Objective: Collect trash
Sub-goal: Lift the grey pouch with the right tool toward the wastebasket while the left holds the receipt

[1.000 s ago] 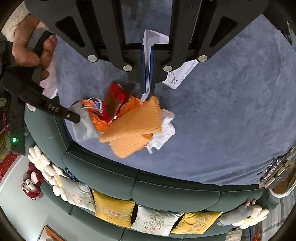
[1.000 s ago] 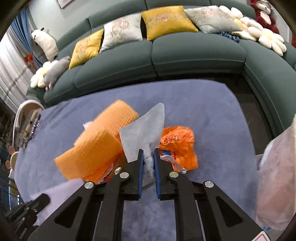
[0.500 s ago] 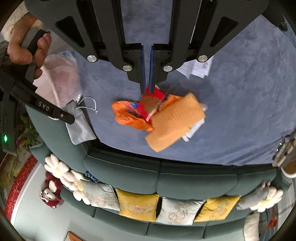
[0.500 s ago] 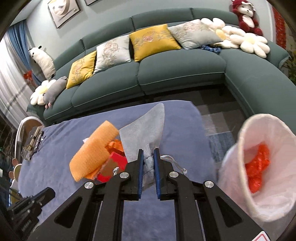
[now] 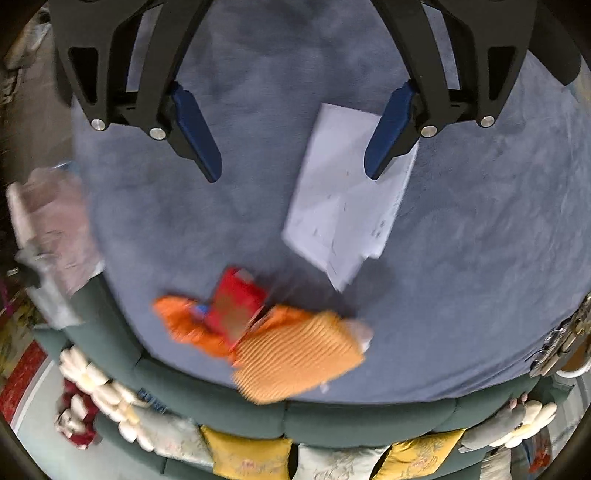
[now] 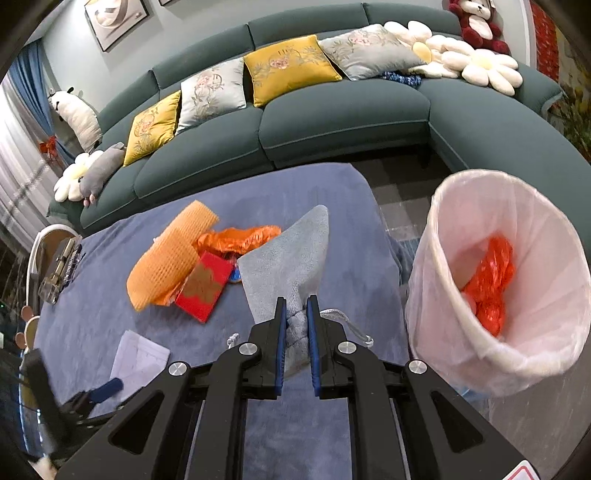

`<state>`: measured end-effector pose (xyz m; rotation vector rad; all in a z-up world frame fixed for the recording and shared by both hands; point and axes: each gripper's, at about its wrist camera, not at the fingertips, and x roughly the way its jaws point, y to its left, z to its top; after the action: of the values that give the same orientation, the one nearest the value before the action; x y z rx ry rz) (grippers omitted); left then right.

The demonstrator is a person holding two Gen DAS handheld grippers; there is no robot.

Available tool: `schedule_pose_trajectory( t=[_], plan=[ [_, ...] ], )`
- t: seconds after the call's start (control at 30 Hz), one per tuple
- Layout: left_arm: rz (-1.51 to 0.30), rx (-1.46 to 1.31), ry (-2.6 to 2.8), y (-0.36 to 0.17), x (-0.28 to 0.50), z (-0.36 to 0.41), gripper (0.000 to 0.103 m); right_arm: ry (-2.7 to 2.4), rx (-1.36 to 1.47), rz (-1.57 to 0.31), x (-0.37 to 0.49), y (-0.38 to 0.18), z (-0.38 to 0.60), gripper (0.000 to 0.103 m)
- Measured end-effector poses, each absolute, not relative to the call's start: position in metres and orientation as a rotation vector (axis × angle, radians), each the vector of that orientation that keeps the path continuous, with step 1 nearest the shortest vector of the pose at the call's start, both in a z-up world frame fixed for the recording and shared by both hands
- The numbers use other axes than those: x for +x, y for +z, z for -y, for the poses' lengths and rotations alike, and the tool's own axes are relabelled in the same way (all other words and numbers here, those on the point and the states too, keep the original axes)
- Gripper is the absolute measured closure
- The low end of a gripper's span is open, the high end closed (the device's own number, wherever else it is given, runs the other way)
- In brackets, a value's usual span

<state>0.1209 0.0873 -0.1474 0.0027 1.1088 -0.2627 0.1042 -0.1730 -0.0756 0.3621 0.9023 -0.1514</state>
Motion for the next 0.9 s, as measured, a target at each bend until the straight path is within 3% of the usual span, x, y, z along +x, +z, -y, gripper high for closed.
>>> schedule_pose_trajectory(
  t=[0.47,0.57,0.63,0.73,0.9],
  plan=[
    [-1.091,0.162,-0.205,-0.189,0.139,-0.101,0.027,-0.141,0.357,-0.948,0.120,-0.087,0.145,0.092],
    [-1.095,0.109,-0.191,-0.185,0.142,-0.111,0.043,-0.134,0.349,-0.952,0.123,-0.087,0.138,0.092],
    [-1.098,0.078,-0.178,-0.182,0.145,-0.121,0.068,-0.125,0.349,-0.952,0.124,-0.087,0.134,0.092],
    [-1.122,0.023,-0.186,-0.178,0.151,-0.133,0.093,-0.117,0.345,-0.949,0.124,-0.085,0.132,0.092],
    [-1.100,-0.050,-0.222,-0.156,0.151,-0.133,0.098,-0.112,0.350,-0.935,0.119,-0.080,0.136,0.092]
  ],
)
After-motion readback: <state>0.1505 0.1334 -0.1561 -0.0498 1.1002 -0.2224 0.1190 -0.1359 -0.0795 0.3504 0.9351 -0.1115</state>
